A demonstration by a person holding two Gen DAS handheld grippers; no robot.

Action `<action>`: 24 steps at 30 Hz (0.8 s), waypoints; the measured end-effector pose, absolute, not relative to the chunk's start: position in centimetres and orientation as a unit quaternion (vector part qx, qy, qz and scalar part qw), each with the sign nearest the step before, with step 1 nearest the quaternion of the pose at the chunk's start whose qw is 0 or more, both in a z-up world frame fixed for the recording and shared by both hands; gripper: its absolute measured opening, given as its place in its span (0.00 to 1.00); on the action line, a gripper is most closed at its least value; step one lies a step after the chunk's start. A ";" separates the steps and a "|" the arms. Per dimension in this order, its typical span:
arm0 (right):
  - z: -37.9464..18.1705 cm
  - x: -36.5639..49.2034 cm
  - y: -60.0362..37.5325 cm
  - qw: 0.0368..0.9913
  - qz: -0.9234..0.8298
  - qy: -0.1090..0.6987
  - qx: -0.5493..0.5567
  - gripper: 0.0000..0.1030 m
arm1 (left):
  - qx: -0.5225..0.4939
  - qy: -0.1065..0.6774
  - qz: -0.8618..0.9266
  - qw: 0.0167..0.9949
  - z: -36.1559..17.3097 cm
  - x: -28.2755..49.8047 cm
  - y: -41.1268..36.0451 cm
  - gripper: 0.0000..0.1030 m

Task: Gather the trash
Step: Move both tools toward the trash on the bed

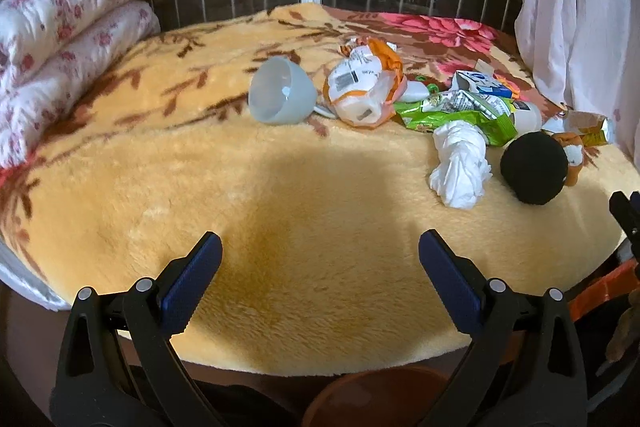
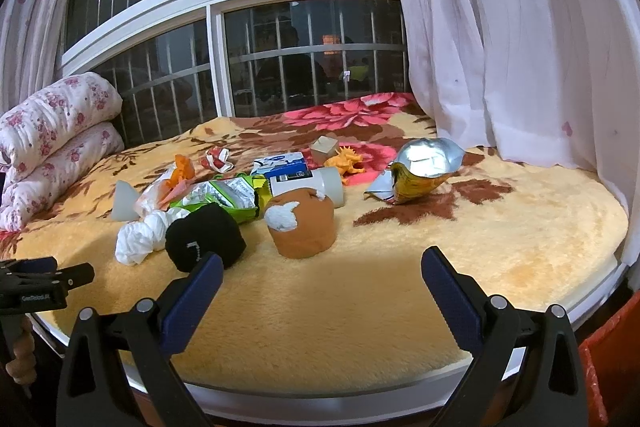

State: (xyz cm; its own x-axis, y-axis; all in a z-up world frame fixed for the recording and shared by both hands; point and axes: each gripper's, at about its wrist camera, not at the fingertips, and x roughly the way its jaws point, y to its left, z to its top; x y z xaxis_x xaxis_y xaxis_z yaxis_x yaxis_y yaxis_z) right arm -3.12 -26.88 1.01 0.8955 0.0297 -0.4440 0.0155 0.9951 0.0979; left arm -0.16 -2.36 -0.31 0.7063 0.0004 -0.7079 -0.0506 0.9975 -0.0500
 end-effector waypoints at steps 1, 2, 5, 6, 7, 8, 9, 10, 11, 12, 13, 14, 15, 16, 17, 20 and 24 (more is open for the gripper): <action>1.0 -3.2 -26.8 0.972 0.002 0.228 0.050 0.95 | -0.036 0.385 0.014 0.922 -0.4 -0.1 -2.3 0.93; 1.0 -3.1 -26.9 0.973 0.001 0.227 0.049 0.95 | -0.037 0.384 0.016 0.922 -0.4 0.0 -2.4 0.93; 0.9 -2.9 -27.1 0.972 -0.001 0.231 0.049 0.95 | -0.027 0.377 0.021 0.926 -0.4 -0.1 -2.7 0.93; 0.8 -2.9 -27.0 0.971 0.000 0.233 0.048 0.95 | -0.026 0.376 0.019 0.926 -0.6 -0.5 -2.3 0.93; 0.8 -2.8 -27.2 0.971 0.000 0.235 0.048 0.95 | -0.022 0.376 0.016 0.926 -0.6 -0.5 -2.4 0.93; 0.8 -2.7 -27.1 0.971 -0.001 0.236 0.046 0.95 | -0.019 0.376 0.015 0.926 -0.6 -0.6 -2.6 0.93; 0.8 -2.7 -27.2 0.971 -0.001 0.236 0.044 0.95 | -0.017 0.376 0.014 0.926 -0.6 -0.6 -2.8 0.93; 0.7 -2.6 -27.1 0.971 -0.001 0.237 0.043 0.95 | -0.014 0.376 0.013 0.926 -0.7 -0.6 -2.9 0.93; 0.7 -2.6 -27.2 0.971 -0.001 0.237 0.044 0.95 | -0.012 0.376 0.012 0.926 -0.7 -0.7 -3.0 0.93; 0.7 -2.6 -27.3 0.970 -0.001 0.239 0.045 0.95 | -0.011 0.376 0.011 0.926 -0.7 -0.7 -3.2 0.93; 0.6 -2.5 -27.3 0.969 -0.001 0.241 0.045 0.95 | -0.010 0.376 0.011 0.926 -0.7 -0.7 -3.3 0.93; 0.6 -2.4 -27.4 0.969 -0.002 0.244 0.044 0.95 | -0.009 0.376 0.011 0.926 -0.7 -0.8 -3.3 0.93; 0.6 -2.3 -27.5 0.969 -0.006 0.244 0.040 0.95 | -0.008 0.376 0.012 0.927 -0.7 -0.9 -3.4 0.93; 0.6 -2.3 -27.6 0.969 -0.010 0.244 0.035 0.95 | -0.008 0.377 0.011 0.926 -0.6 -0.6 -2.9 0.93; 0.5 -2.1 -27.7 0.969 -0.008 0.246 0.029 0.95 | -0.008 0.378 0.011 0.926 -0.6 -0.6 -2.9 0.93; 0.1 -1.1 -28.1 0.964 0.009 0.265 0.021 0.95 | -0.015 0.378 0.010 0.925 -0.6 -0.7 -2.9 0.93; -0.1 0.0 -27.8 0.961 0.018 0.277 -0.013 0.95 | -0.018 0.379 0.008 0.925 -0.5 -0.7 -3.1 0.93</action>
